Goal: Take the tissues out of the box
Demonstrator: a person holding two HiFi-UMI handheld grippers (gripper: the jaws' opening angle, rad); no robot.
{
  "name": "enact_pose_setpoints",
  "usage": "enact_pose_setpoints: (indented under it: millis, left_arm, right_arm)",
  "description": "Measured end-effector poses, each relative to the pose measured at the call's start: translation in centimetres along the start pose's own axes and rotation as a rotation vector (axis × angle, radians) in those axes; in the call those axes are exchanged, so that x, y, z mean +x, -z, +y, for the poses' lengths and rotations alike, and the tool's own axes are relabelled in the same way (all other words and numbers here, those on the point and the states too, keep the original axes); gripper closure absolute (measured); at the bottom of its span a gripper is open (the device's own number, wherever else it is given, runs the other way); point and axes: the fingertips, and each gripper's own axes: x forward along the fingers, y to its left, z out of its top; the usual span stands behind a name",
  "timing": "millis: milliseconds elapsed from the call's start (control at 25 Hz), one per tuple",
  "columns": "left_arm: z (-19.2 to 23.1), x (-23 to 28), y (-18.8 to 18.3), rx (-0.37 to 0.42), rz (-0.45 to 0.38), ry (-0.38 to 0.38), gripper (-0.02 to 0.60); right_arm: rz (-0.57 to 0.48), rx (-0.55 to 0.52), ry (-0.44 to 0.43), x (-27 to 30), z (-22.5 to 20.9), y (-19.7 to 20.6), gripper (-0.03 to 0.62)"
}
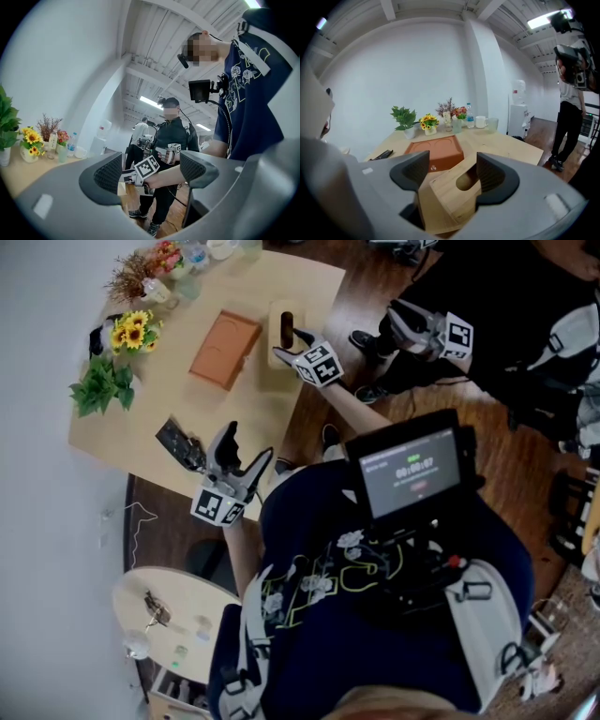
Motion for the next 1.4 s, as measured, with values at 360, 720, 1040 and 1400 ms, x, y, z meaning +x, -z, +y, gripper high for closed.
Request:
enact_pose_setpoints:
  millis: [360, 720, 1040, 1400]
  left_arm:
    - [-0.1, -0.9, 0.0, 0.004, 0.019, -0.007, 0.209]
    - [1.0, -1.1, 0.7, -0.008, 0.015, -0.038, 0.209]
    - [1.0, -0.9, 0.7, -0.010, 0.007, -0.042, 0.209]
    - [1.1, -0.7, 1.2, -0.025, 0.015, -0.041, 0.209]
  right_arm:
    - [0.050, 0.063, 0.037, 2.1, -2.1, 1.8, 0.306]
    - [0.070, 0.103, 0.069, 4.0, -3.6, 3.3, 0.319]
    - [0.100, 0.107, 0.092, 4.1, -4.7, 3.7, 0.353]
    - [0.120, 0.092, 0.118, 4.1, -5.0, 3.9, 0.411]
